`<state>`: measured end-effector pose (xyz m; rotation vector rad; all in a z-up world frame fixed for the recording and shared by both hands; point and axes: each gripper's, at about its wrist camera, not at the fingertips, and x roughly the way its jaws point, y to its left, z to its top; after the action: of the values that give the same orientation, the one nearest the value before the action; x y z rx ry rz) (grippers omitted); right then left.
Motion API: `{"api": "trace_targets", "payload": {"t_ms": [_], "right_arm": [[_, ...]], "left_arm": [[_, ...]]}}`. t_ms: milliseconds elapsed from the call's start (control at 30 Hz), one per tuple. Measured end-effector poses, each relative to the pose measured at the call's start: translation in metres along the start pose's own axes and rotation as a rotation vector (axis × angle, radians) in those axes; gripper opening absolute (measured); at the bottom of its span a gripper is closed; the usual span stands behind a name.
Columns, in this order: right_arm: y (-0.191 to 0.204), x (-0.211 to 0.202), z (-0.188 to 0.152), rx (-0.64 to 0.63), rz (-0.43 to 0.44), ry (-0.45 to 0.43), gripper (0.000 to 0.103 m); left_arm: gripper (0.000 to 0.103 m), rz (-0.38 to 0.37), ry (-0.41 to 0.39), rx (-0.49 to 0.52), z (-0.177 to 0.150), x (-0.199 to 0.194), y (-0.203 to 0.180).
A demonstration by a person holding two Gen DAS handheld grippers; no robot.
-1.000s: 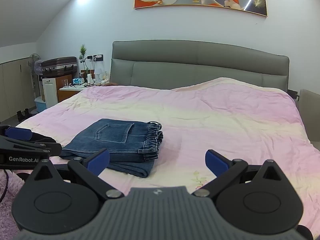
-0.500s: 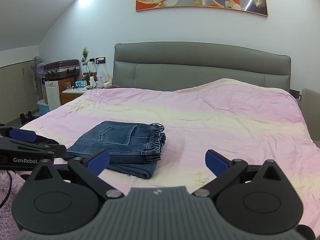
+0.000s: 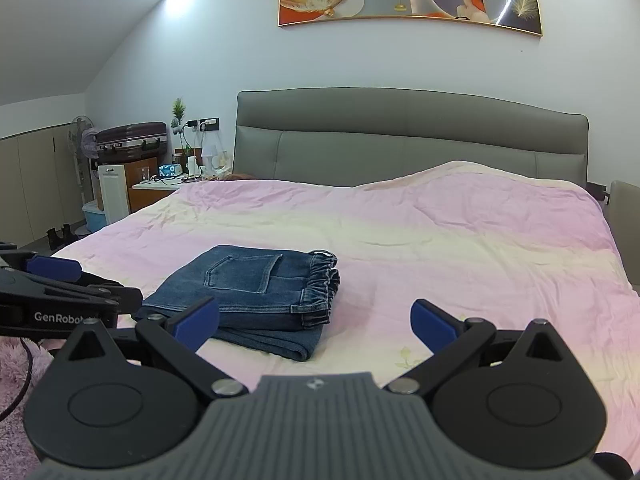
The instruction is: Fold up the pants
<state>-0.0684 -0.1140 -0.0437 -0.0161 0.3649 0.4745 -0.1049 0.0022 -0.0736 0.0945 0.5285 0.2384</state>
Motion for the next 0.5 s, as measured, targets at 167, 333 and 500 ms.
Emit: {"api": "trace_targets", "payload": {"t_ms": [167,333,500], "right_arm": [[0.0034,0.0012,-0.0007,-0.012,0.005,0.001,0.098],[0.0033,0.0014,-0.0008,-0.010,0.005,0.001,0.098],[0.0031,0.0027,-0.0006,-0.008,0.005,0.001,0.098]], "left_arm": [[0.090,-0.001,0.001,0.003,0.0001,0.0005,0.0008],[0.090,0.000,0.002,-0.005,0.0005,0.0002,0.0004],[0.090,0.004,0.001,-0.008,0.0003,-0.0025,-0.0004]]}}
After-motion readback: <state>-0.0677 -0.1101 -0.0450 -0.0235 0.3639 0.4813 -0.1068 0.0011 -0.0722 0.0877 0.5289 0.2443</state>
